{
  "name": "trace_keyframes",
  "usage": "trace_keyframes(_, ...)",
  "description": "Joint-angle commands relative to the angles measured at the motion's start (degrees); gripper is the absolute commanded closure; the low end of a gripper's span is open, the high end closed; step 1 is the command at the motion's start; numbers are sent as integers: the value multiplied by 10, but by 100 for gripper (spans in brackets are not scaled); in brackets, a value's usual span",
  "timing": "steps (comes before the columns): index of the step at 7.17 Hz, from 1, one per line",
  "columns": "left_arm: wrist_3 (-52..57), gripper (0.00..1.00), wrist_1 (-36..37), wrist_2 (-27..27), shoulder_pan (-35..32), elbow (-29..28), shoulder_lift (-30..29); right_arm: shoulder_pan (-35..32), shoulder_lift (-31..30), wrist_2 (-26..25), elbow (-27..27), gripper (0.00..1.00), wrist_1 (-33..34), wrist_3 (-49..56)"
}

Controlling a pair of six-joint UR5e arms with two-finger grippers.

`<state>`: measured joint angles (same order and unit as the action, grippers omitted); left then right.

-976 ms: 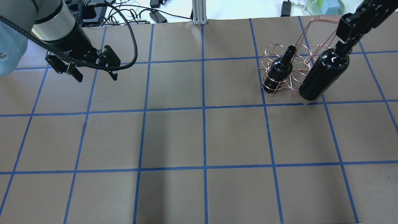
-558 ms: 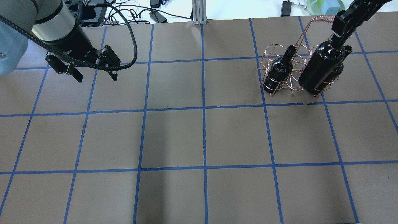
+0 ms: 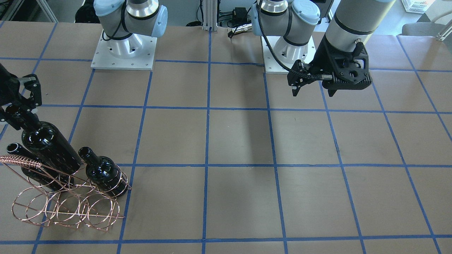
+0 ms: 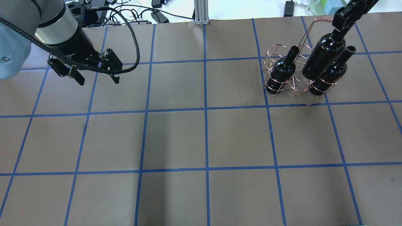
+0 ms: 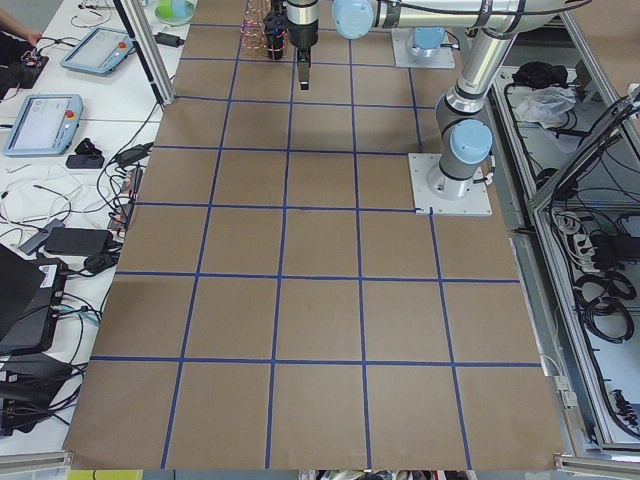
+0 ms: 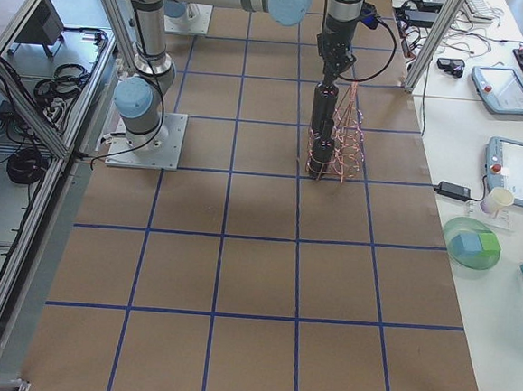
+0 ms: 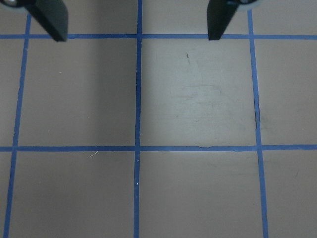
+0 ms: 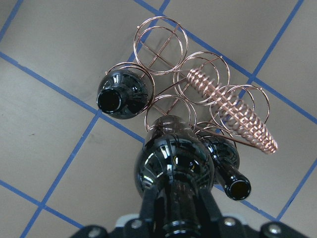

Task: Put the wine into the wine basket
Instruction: 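Lower the bottle neck-first into the empty rack slot beside the other bottles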

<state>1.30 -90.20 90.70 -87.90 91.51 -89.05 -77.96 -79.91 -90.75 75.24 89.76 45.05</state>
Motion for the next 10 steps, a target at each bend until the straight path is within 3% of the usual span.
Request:
trace_keyframes(1,-2,0,1,0,-1,1,0,0,12,2,1,100,24,11)
trace_keyframes(10,-2,0,1,-1,-2,2,1,-4,39,-1,2,100,29,50)
